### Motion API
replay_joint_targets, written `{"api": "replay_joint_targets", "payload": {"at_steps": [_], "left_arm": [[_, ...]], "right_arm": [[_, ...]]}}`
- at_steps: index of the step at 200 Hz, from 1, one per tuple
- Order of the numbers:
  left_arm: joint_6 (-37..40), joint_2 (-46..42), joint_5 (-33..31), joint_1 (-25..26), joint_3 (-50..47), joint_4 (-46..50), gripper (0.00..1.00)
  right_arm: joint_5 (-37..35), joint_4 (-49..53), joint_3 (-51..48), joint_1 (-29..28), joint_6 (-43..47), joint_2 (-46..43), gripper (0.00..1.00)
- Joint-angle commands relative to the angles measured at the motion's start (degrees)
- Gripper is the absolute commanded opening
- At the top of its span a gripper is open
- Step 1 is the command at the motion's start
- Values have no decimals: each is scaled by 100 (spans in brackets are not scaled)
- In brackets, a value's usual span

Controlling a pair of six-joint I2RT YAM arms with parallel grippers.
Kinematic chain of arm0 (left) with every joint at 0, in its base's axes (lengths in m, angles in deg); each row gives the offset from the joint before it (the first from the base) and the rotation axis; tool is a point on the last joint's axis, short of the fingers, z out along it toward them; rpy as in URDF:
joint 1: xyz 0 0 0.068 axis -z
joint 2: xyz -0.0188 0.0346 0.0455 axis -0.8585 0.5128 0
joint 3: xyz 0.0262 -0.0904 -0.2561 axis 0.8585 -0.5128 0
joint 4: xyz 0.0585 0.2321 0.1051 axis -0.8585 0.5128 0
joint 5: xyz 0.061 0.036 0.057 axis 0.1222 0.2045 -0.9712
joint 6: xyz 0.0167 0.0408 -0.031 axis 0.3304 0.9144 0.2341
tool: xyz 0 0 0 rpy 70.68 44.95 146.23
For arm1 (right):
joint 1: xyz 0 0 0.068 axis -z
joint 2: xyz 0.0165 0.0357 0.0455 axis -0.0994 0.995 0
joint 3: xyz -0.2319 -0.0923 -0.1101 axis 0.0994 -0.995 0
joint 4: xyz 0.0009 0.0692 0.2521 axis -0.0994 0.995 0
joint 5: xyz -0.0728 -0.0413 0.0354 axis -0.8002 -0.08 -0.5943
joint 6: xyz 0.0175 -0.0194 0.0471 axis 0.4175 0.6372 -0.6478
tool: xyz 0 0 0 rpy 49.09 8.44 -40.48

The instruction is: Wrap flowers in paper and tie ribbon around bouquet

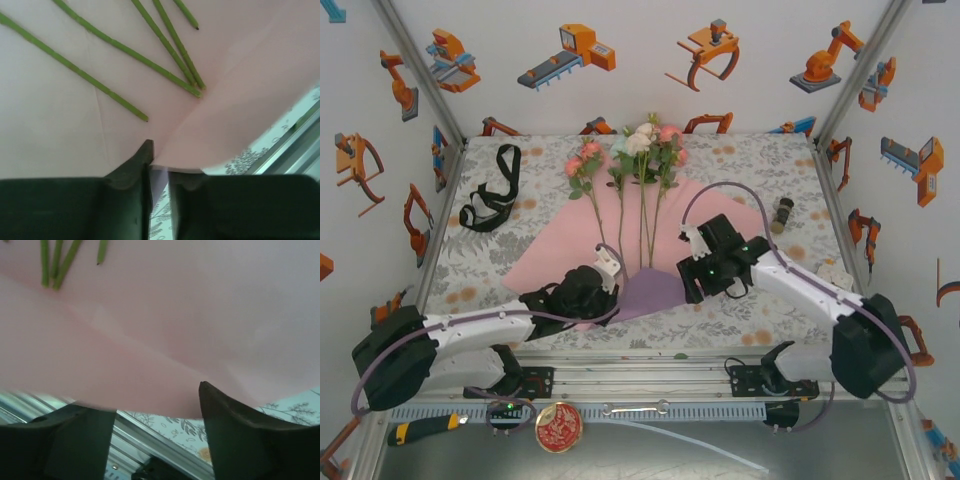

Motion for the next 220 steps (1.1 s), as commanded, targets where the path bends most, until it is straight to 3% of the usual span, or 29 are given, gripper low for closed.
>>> {"api": "replay_joint_targets", "payload": {"at_steps": [1,35,72,84,98,123,147,173,194,220], "left_arm": [[-111,-23,-269,-21,118,-212,9],[-239,97,-824,-82,176,77,12],[-380,181,-1441,-101,456,650,53],[-384,-17,-1544,-106,553,966,59],[-481,-437,-1654,-83,676,1425,61],[-952,-1283,-1876,-16,1059,2374,62],[-1024,-1507,-1065,140,1344,2315,59],[-930,-875,-410,320,1427,1675,57],[-893,61,-520,318,1596,1634,46],[-875,815,-789,309,1578,1517,36]], "right_arm": [[273,-159,650,131,553,526,35],[578,-210,1032,252,780,1215,9],[299,-267,1358,380,496,1956,12],[218,-285,1425,380,405,2137,20],[326,-302,1423,379,371,2257,22],[256,-572,1206,380,213,2288,22],[-28,-794,1172,380,-21,2370,17],[-318,-846,1269,381,-137,2456,19],[-367,-713,1359,381,-133,2510,24],[-390,-396,1389,381,-198,2153,40]]}}
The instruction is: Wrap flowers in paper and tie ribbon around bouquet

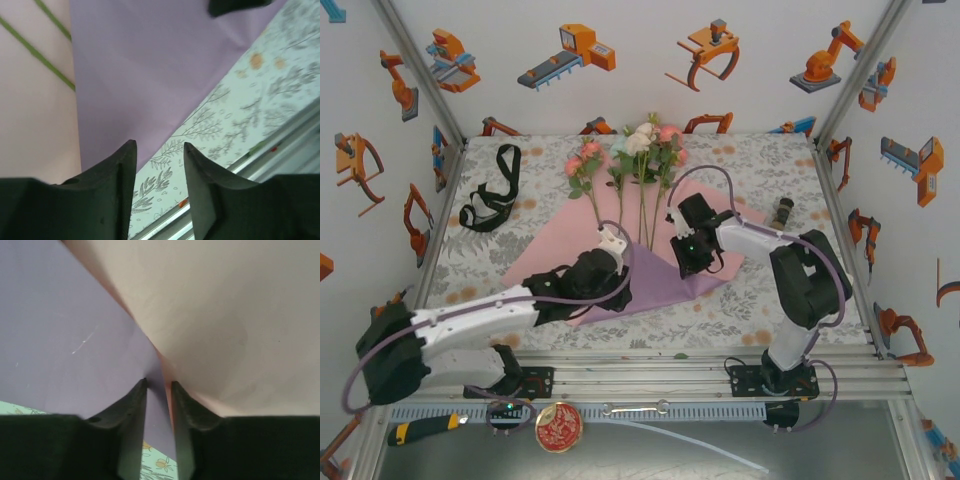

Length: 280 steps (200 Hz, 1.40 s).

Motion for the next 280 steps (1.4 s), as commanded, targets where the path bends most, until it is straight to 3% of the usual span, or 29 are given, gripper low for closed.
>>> {"api": "replay_joint_targets", "payload": {"at_steps": [1,23,45,63,94,113,126,165,203,229,256,280], "left_arm": [[-12,474,-79,-2,23,-62,35],[-135,727,-159,-26,-107,-192,32],[-324,860,-387,-52,-249,-344,31],[-356,863,-440,-77,-348,-551,32],[-415,967,-568,-105,-433,-714,32],[-416,1038,-723,-110,-523,-808,39],[-365,1058,-730,-108,-616,-923,40],[-337,994,-810,-123,-926,-1101,40],[-115,773,-939,-143,-1096,-1163,41],[28,264,-984,-147,-1069,-999,50],[-63,-584,-824,-88,-653,-148,58],[-455,-1237,-397,200,-469,383,60]], "right_arm": [[-191,296,130,20,-139,-286,40],[-356,594,-16,13,-468,-1090,48],[-40,627,-536,-108,-1244,-2081,48],[50,343,-1123,-566,-2148,-2756,47],[296,-1184,-1854,-1068,-3667,-2743,44],[419,-2076,-2049,-1156,-4232,-2266,42],[207,-2112,-2053,-1158,-4258,-1968,42],[-1186,-855,-2094,-814,-3725,-1814,41],[-1333,-710,-2693,162,-3500,-2441,43],[-1494,-346,-2674,537,-3173,-2745,44],[-1192,-23,-2384,480,-3048,-3192,44],[-1369,95,-2196,-348,-3038,-3542,45]]}}
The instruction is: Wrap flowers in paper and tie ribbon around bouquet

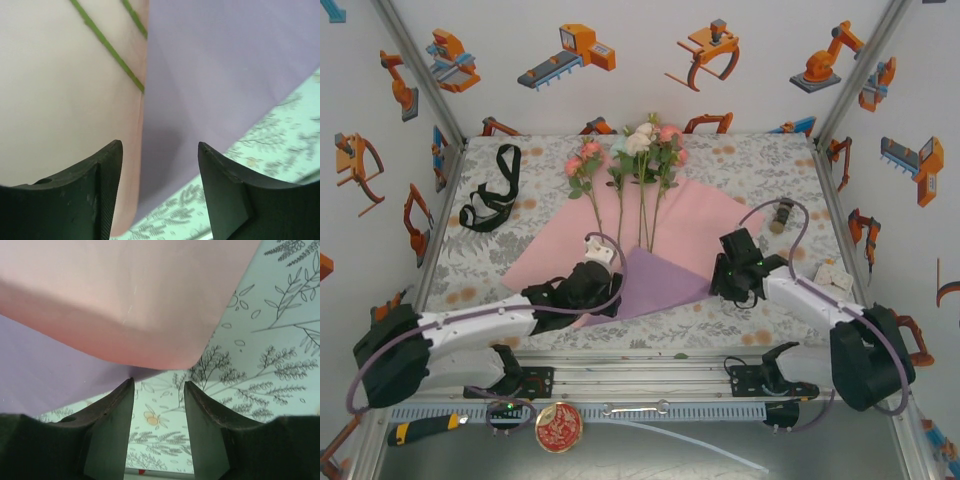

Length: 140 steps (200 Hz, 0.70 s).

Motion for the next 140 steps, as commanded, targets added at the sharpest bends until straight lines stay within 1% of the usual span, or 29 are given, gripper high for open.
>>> {"api": "replay_joint_targets", "payload": {"at_steps": [1,14,25,37,50,64,78,88,93,107,124,140], "left_arm": [[-347,-744,406,280,380,823,60],[-550,-856,701,457,338,787,58],[-667,-786,863,585,326,704,53],[-714,-573,845,712,359,669,47],[-576,-266,853,793,364,466,43],[-326,161,974,797,420,194,40],[-212,609,1022,798,510,91,39],[-206,865,882,795,573,191,37],[-240,951,732,802,570,227,36],[-244,1026,415,796,442,145,36],[-202,1000,105,724,303,106,37],[-234,996,109,511,200,135,37]], "right_arm": [[-136,338,390,-744,181,-445,45],[-153,372,478,-1291,-26,-355,45],[-119,311,561,-1645,-274,-242,45],[-84,-39,655,-2067,-491,-34,44],[98,-586,728,-2269,-581,286,44],[282,-1005,823,-2290,-652,682,44],[363,-1113,1030,-2291,-724,1151,44],[341,-1116,1152,-2287,-685,1410,44],[221,-1028,1218,-2283,-672,1529,45],[10,-990,1241,-2229,-584,1691,45],[-2,-945,1200,-1942,-584,1816,45],[37,-919,1100,-1687,-542,1799,45]]}}
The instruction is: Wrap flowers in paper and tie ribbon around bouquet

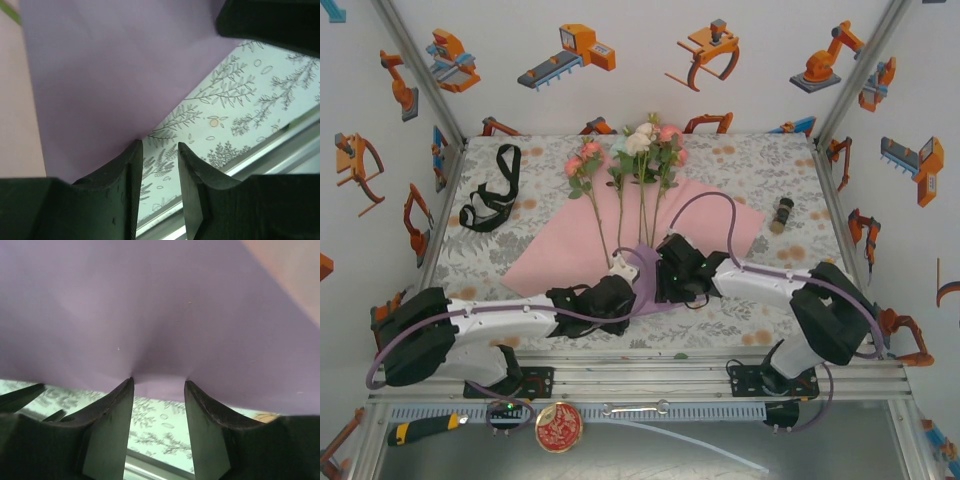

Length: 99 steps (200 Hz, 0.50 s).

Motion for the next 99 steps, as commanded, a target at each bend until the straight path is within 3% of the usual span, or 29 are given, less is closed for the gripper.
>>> {"api": "replay_joint_targets", "payload": {"at_steps": [1,51,99], "left_arm": [[97,-55,-355,-252,-152,-104,36],[-277,-229,53,-677,-651,-174,34],[-1136,-561,-598,-733,-1050,579,31]], "right_arm": [[-173,-2,4,428,-3,-11,45],[-104,200,-122,779,285,-120,45],[-332,524,-303,1340,552,-312,46]]}}
